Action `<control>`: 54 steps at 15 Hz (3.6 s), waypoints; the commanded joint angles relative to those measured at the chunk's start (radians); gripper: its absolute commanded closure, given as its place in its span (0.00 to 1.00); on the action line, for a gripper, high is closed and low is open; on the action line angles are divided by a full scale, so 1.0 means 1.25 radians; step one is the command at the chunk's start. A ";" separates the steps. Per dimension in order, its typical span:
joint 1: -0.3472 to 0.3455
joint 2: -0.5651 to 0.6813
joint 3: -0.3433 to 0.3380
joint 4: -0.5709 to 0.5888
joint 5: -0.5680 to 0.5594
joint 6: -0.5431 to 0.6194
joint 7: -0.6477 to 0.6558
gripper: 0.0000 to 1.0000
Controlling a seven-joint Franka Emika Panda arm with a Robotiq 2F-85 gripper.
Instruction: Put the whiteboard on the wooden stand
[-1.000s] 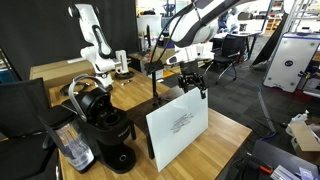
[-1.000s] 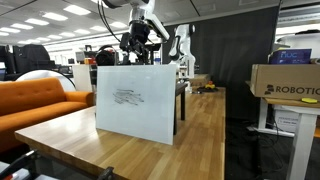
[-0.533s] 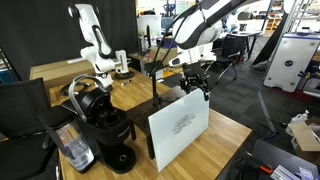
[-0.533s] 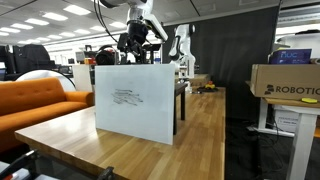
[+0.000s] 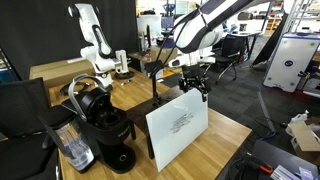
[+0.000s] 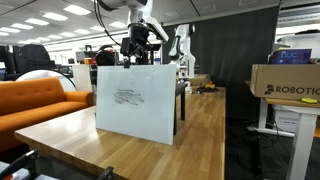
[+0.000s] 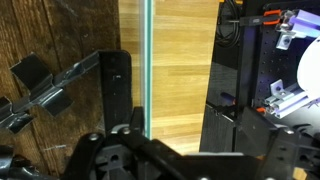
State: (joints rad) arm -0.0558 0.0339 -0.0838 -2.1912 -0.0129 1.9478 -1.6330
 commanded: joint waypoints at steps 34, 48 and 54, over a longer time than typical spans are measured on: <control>0.025 -0.128 0.031 -0.046 0.014 -0.023 0.255 0.99; 0.042 -0.154 0.023 0.122 0.022 -0.289 0.251 0.99; 0.040 -0.102 0.028 0.238 0.018 -0.352 0.270 0.99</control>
State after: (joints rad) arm -0.0098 -0.1411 -0.0470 -2.0014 0.0105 1.5994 -1.3153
